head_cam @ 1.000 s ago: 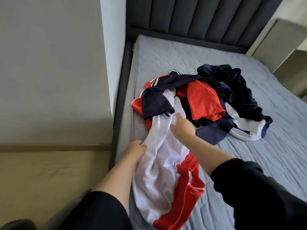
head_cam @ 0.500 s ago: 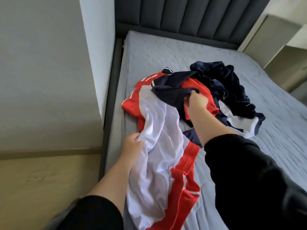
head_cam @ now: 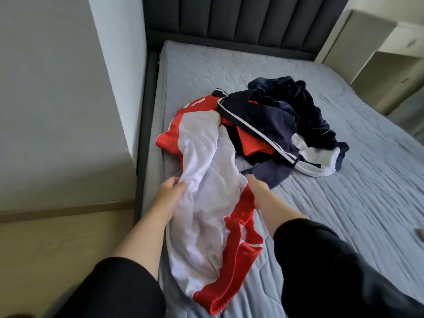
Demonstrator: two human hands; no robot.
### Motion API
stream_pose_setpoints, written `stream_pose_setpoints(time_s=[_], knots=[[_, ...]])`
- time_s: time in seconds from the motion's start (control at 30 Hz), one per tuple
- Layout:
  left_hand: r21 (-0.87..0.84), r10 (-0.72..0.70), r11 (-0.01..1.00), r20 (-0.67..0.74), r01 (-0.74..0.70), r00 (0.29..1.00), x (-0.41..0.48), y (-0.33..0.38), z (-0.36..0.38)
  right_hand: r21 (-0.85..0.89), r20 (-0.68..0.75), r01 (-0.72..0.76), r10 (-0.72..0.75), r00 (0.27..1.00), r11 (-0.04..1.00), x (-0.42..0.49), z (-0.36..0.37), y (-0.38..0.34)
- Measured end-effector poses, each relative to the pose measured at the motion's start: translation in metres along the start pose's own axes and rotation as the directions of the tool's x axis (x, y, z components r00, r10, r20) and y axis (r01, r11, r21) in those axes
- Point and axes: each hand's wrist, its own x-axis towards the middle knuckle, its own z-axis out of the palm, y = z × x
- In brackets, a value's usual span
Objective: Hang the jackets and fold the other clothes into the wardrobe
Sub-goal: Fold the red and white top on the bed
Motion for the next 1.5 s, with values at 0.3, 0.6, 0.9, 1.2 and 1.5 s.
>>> stream_pose_setpoints(time_s=[0.3, 0.6, 0.9, 1.2, 1.5], knots=[[-0.075, -0.075, 0.986, 0.608, 0.151, 0.790, -0.028, 0.008, 0.002, 0.423, 0.613, -0.271, -0.053, 0.789, 0.865, -0.027, 0.024, 0.001], [0.077, -0.112, 0.994, 0.730, 0.082, 0.674, -0.032, 0.006, -0.005, 0.133, 0.370, 0.213, -0.248, 0.895, 0.968, -0.054, 0.042, -0.016], [-0.719, -0.374, 0.641, 0.011, 0.267, 0.927, 0.003, 0.003, -0.031, 0.253, 0.424, 0.050, -0.158, 0.892, 0.966, -0.043, -0.020, -0.008], [-0.432, -0.270, 0.811, 0.321, 0.394, 0.908, -0.003, -0.003, -0.010, -0.371, -0.252, 0.521, -0.623, 0.740, 0.769, -0.023, -0.022, 0.020], [-0.325, -0.192, 0.880, 0.426, 0.347, 0.884, -0.001, -0.001, -0.014, -0.906, 0.216, 0.364, -0.503, 0.837, 0.218, -0.020, 0.036, 0.014]])
